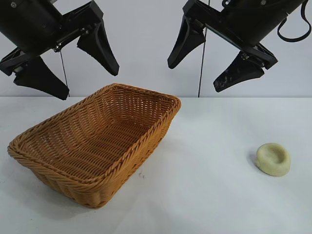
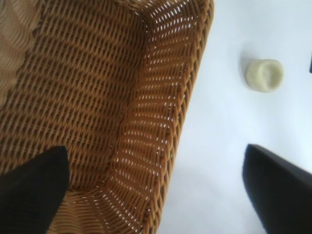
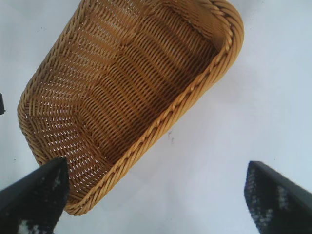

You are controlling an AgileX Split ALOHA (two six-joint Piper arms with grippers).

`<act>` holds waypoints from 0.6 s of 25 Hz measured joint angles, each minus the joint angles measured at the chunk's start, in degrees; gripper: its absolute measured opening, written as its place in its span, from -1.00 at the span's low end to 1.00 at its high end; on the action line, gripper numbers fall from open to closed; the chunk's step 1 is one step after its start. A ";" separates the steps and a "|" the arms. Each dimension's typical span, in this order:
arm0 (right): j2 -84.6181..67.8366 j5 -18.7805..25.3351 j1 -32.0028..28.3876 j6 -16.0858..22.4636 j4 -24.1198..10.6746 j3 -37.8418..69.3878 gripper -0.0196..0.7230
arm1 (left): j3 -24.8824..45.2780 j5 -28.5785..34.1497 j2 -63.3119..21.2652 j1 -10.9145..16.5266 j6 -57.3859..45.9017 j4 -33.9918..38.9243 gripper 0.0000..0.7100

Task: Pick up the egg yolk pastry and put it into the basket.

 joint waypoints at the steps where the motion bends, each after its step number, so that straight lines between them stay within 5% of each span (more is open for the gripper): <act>1: 0.00 0.00 0.00 0.00 0.00 0.00 0.93 | 0.00 0.00 0.00 0.00 0.00 0.00 0.95; 15: 0.00 -0.19 0.00 0.12 -0.12 0.00 0.93 | 0.00 0.00 0.00 0.00 0.00 -1.06 0.95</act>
